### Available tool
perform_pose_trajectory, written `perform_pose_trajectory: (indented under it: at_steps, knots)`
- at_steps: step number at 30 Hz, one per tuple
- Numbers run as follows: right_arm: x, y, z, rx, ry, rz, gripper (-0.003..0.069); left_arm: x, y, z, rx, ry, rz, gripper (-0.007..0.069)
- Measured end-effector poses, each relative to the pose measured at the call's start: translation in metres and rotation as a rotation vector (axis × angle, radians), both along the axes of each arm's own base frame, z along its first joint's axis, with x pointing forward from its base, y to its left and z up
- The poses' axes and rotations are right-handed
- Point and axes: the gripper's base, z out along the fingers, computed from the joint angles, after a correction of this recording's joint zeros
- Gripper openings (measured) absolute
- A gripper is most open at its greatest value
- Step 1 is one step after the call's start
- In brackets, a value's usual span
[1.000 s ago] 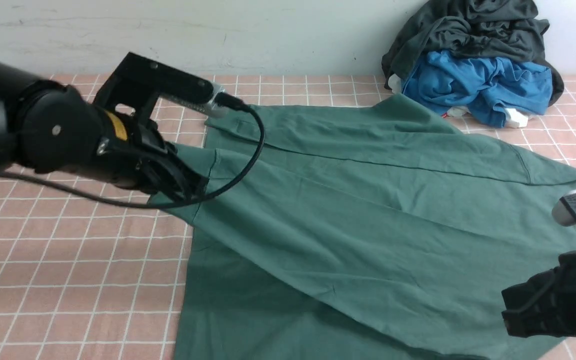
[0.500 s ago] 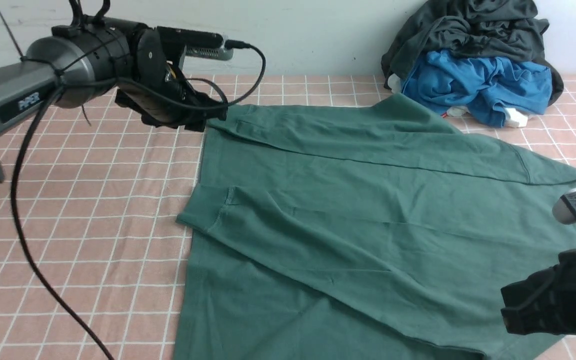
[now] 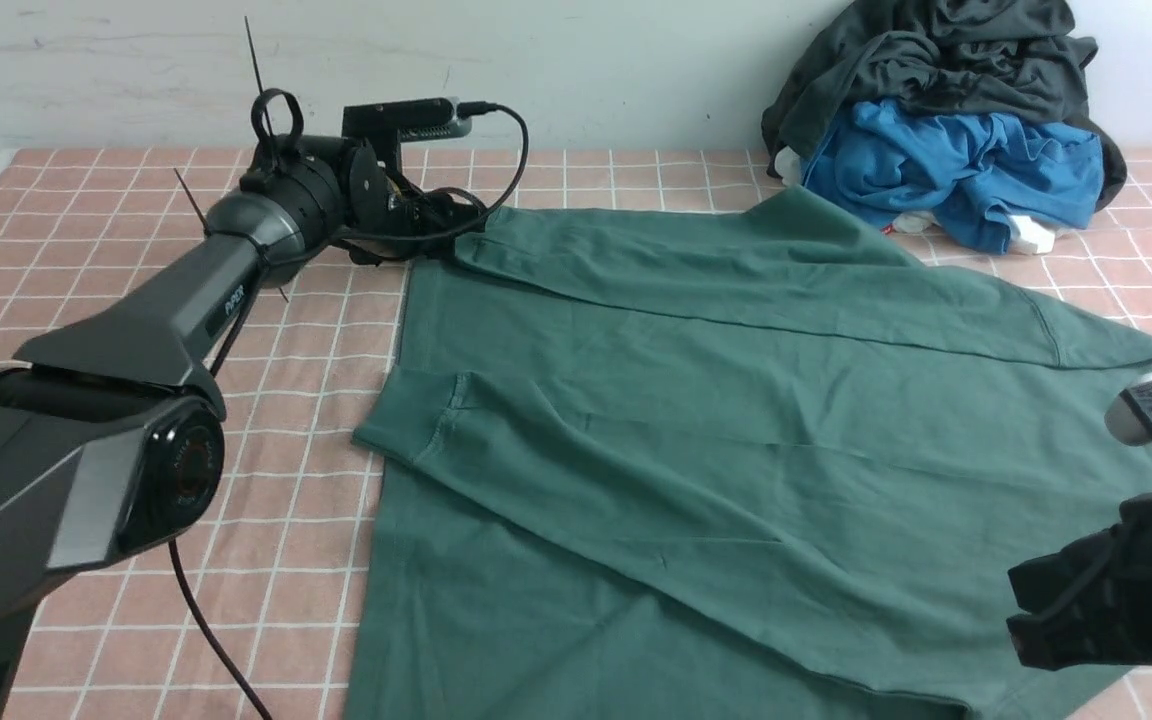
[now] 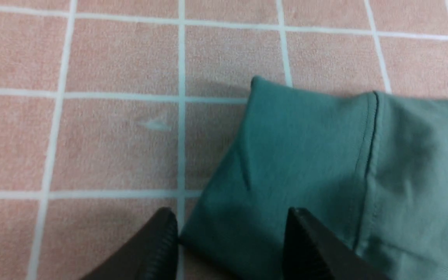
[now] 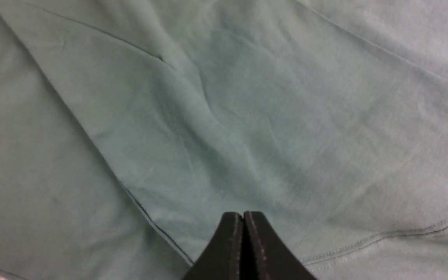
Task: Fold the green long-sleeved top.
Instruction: Use the left arm to clamp the cuff farthest from it, then use the left arm to drag and drop the cuff onto the cuff closest to the left arm
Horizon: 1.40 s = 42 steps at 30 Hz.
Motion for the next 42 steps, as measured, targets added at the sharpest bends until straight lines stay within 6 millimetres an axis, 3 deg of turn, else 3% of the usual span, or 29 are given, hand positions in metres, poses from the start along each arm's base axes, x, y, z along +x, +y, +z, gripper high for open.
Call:
perform_pose_trajectory:
  at_steps: [1,3,4,6,10,13,18,19,21,23,29,34,38,42]
  knots:
    - [0.000,0.000,0.000,-0.001,0.000,0.001,-0.0014,0.001,0.000,0.001,-0.003,-0.007,0.002,0.0316]
    - [0.000,-0.001,0.000,-0.014,-0.005,0.007,-0.0014,0.003,-0.001,-0.001,-0.015,-0.033,0.007,0.0203]
    - [0.000,-0.001,0.000,-0.015,-0.005,0.007,-0.0014,0.003,-0.001,-0.002,-0.015,-0.033,0.007,0.0193]
    - [0.001,-0.001,0.000,-0.022,-0.013,0.010,-0.0014,0.003,-0.001,-0.001,-0.014,-0.037,0.005,0.0062]
    - [0.001,-0.001,0.000,-0.022,-0.019,0.010,-0.0014,0.000,0.000,0.009,-0.001,-0.018,-0.006,0.0008]
    - [0.001,-0.001,0.001,-0.024,-0.020,0.011,-0.0014,-0.008,-0.001,0.039,0.030,0.018,-0.034,-0.0001]
    - [0.001,-0.001,0.001,-0.024,-0.020,0.011,-0.0014,-0.043,-0.003,0.115,0.121,0.138,-0.086,-0.0001]
    - [0.001,-0.001,0.001,-0.024,-0.020,0.011,-0.0014,-0.044,-0.004,0.115,0.127,0.153,-0.090,-0.0001]
    - [0.001,-0.001,0.001,-0.024,-0.020,0.011,-0.0014,-0.069,-0.007,0.143,0.196,0.262,-0.163,-0.0001]
    - [0.001,-0.001,0.001,-0.024,-0.021,0.011,-0.0014,-0.078,-0.009,0.151,0.226,0.281,-0.204,-0.0001]
    - [0.001,-0.001,0.001,-0.024,-0.020,0.011,-0.0014,-0.114,-0.019,0.155,0.264,0.385,-0.302,-0.0001]
    - [0.001,-0.001,0.000,-0.024,-0.019,0.011,-0.0014,-0.174,-0.015,0.154,0.350,0.517,-0.343,-0.0001]
    - [0.001,-0.001,0.001,-0.024,-0.020,0.011,-0.0014,-0.206,-0.006,0.139,0.374,0.569,-0.333,-0.0001]
    - [0.001,-0.001,0.001,-0.024,-0.020,0.011,-0.0014,-0.217,-0.009,0.116,0.379,0.560,-0.347,-0.0001]
